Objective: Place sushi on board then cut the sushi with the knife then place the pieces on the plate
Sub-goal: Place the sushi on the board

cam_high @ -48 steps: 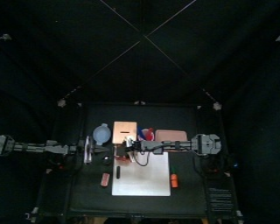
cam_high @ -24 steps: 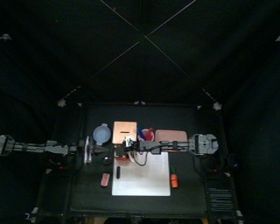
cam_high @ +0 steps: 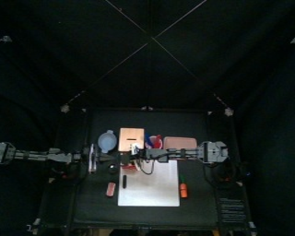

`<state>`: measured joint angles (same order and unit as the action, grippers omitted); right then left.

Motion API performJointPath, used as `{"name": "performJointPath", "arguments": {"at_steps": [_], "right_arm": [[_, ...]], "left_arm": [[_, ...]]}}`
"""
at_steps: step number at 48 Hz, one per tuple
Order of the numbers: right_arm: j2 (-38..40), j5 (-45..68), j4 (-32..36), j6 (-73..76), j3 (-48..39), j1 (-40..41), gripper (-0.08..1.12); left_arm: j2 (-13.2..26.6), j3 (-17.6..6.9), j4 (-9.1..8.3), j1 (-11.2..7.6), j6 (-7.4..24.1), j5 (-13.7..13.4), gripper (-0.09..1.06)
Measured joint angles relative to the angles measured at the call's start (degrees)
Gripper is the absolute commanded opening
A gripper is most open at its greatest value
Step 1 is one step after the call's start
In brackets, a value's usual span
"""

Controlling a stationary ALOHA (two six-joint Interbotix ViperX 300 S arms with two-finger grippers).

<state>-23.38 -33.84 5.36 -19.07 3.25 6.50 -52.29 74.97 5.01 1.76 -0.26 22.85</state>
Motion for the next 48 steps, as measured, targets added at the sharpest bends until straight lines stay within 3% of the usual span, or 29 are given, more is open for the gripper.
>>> {"name": "performJointPath", "arguments": {"at_steps": [25,36,48], "right_arm": [[13.54,-0.7,-0.26,0.26,-4.66,1.23,0.64],[22.24,-3.52,-0.7,2.99,-10.81,0.88,0.64],[30.94,-8.53,2.2,17.67,-21.88,-3.16,0.64]], "left_arm": [[-0.35,-0.35,0.0,-0.09,0.09,0.0,0.19],[-0.35,-0.35,0.0,0.0,0.09,0.0,0.19],[-0.35,-0.35,0.0,0.79,0.18,0.0,0.19]]}}
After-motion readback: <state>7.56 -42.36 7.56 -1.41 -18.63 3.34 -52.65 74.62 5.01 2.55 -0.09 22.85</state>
